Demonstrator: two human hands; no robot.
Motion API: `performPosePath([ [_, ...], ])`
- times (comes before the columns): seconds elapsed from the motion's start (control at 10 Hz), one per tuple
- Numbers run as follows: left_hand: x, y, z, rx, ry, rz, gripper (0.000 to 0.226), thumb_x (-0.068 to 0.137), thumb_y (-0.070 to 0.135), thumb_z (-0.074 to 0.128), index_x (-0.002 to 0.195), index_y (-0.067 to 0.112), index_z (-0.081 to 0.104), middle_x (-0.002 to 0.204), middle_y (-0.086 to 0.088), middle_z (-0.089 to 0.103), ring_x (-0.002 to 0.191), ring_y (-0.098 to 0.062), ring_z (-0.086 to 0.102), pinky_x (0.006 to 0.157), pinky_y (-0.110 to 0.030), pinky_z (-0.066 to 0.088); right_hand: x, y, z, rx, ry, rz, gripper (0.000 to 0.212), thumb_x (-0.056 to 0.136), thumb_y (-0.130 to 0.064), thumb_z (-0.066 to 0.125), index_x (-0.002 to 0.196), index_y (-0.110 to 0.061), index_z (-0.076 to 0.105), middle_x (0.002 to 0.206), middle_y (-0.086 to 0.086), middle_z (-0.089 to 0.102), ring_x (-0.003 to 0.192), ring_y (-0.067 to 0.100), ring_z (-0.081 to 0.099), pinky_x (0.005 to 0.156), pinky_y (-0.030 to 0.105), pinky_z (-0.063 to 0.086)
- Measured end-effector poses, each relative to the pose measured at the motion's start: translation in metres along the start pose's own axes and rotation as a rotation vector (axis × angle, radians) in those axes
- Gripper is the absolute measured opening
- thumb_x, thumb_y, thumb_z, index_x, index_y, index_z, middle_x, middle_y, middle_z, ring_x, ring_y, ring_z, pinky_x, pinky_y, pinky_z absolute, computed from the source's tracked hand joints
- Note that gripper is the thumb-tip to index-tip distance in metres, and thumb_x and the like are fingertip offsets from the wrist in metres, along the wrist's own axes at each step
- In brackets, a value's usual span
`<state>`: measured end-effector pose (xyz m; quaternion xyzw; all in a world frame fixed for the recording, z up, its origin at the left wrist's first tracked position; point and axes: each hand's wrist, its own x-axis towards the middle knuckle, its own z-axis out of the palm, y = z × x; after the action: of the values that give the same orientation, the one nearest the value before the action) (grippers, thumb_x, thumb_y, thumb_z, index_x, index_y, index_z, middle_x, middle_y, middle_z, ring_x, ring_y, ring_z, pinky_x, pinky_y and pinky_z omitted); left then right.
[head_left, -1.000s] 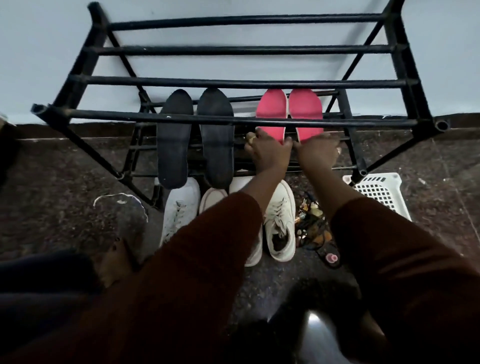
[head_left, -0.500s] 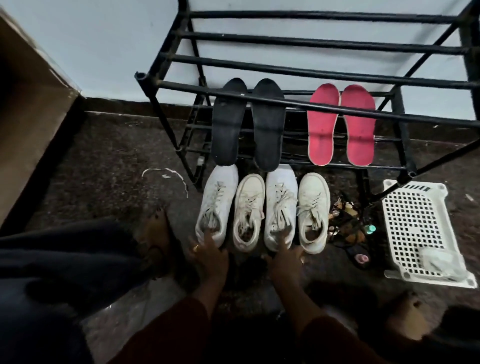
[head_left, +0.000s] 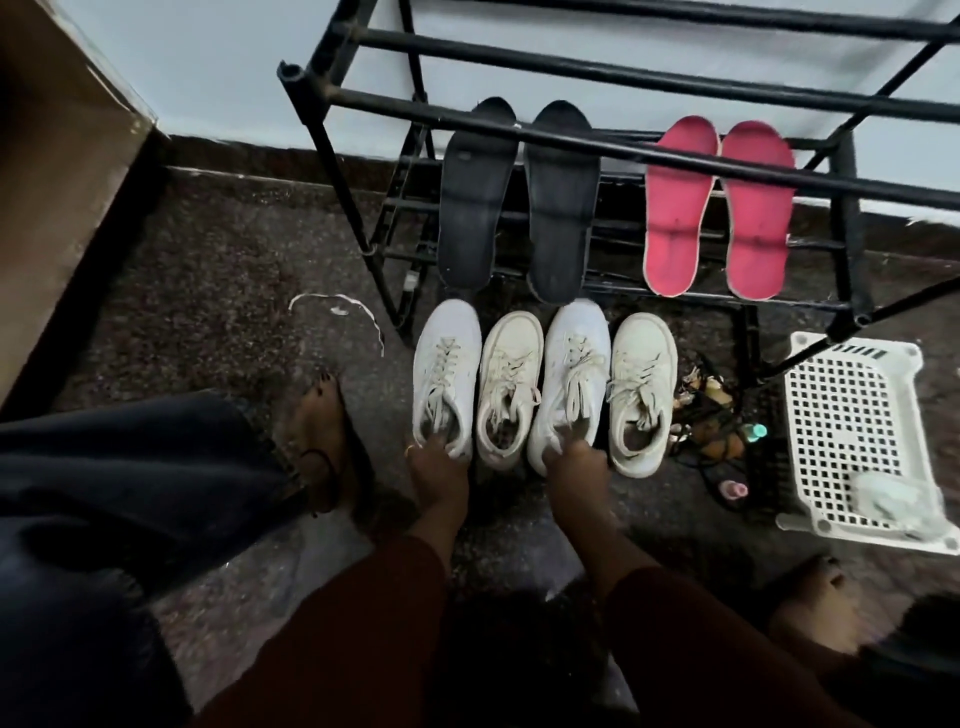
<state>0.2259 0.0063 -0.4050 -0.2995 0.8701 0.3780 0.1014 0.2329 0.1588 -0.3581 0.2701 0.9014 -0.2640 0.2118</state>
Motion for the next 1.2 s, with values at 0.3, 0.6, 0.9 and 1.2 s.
performPosePath([
  [0.3, -0.097, -0.009, -0.022, -0.058, 0.085, -0.012, 0.031, 0.06, -0.003, 0.08, 0.089, -0.009, 0.069, 0.114, -0.039, 0.056, 0.111, -0.048, 0.053, 0.092, -0.041, 0.041, -0.106, 0.007, -0.006, -0.06, 0.023, -0.06, 0.053, 0.097, -0.034, 0.031, 0.139, -0.002, 0.035, 0.115, 0.015, 0.061, 0.105, 0.028, 0.059, 0.085, 0.031, 0.042],
  [0.6, -0.171, 0.016, -0.064, -0.049, 0.152, 0.393, 0.041, 0.053, 0.033, 0.054, 0.059, -0.006, 0.066, 0.081, -0.042, 0.06, 0.07, -0.048, 0.065, 0.072, -0.038, 0.032, -0.174, 0.014, -0.01, 0.073, 0.215, -0.213, 0.054, 0.07, -0.046, 0.036, 0.082, -0.009, 0.073, 0.043, 0.003, 0.054, 0.028, 0.015, 0.049, 0.027, 0.023, 0.035],
  [0.9, -0.179, 0.102, -0.142, -0.217, 0.236, 0.495, 0.02, 0.063, 0.019, 0.077, 0.075, 0.007, 0.066, 0.106, -0.027, 0.062, 0.084, -0.036, 0.063, 0.077, -0.034, 0.049, -0.212, -0.04, -0.113, 0.107, 0.609, -0.379, 0.038, 0.077, -0.032, 0.042, 0.064, -0.005, 0.065, 0.054, 0.012, 0.059, 0.039, 0.027, 0.056, 0.032, 0.024, 0.037],
  [1.2, -0.134, 0.228, -0.207, -0.222, 0.253, 0.498, 0.041, 0.075, 0.015, 0.07, 0.115, 0.01, 0.064, 0.13, -0.008, 0.05, 0.11, -0.027, 0.054, 0.087, -0.03, 0.041, -0.176, -0.122, -0.222, 0.161, 0.675, -0.45, 0.029, 0.086, -0.016, 0.055, 0.113, -0.005, 0.06, 0.08, 0.022, 0.068, 0.076, 0.036, 0.065, 0.061, 0.034, 0.047],
])
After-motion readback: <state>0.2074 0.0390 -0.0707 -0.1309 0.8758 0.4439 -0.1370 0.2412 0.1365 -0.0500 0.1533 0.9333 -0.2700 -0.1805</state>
